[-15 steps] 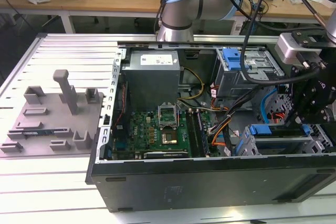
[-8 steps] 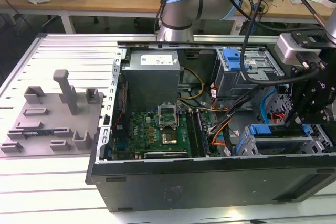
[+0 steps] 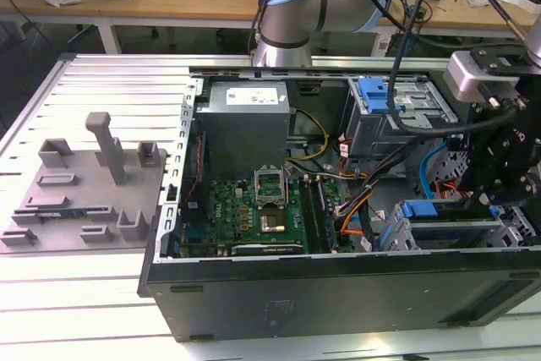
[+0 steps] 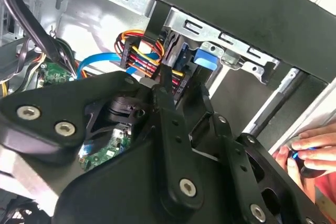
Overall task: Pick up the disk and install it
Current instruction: 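Insert the first disk wire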
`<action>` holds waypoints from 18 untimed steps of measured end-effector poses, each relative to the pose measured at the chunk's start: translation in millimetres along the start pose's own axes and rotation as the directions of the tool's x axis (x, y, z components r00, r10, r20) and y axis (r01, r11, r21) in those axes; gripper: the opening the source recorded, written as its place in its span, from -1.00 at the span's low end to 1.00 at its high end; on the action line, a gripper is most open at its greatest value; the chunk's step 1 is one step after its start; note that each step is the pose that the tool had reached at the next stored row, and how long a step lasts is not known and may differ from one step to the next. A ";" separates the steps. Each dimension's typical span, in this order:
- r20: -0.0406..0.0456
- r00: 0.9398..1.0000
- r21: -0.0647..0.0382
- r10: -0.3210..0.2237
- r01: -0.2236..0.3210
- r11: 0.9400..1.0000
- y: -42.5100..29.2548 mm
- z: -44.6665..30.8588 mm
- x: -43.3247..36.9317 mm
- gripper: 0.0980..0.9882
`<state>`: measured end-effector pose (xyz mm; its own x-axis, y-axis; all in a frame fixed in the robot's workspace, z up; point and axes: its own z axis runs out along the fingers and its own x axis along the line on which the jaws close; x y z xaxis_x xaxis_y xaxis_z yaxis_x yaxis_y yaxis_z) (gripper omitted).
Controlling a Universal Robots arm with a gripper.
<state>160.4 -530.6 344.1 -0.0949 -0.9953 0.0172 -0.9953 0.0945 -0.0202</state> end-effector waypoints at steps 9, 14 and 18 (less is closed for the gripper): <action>0.000 1.000 0.000 0.000 0.000 1.000 -0.3 -22.8 -1.9 -0.40; 0.000 1.000 0.000 0.000 0.000 1.000 -0.4 -30.0 -3.0 -0.40; 0.000 1.000 0.000 0.000 0.000 1.000 -0.4 -30.2 -3.2 -0.40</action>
<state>160.6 -527.0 374.2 -0.0949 -0.9953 0.0172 -0.9953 0.0945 -0.0202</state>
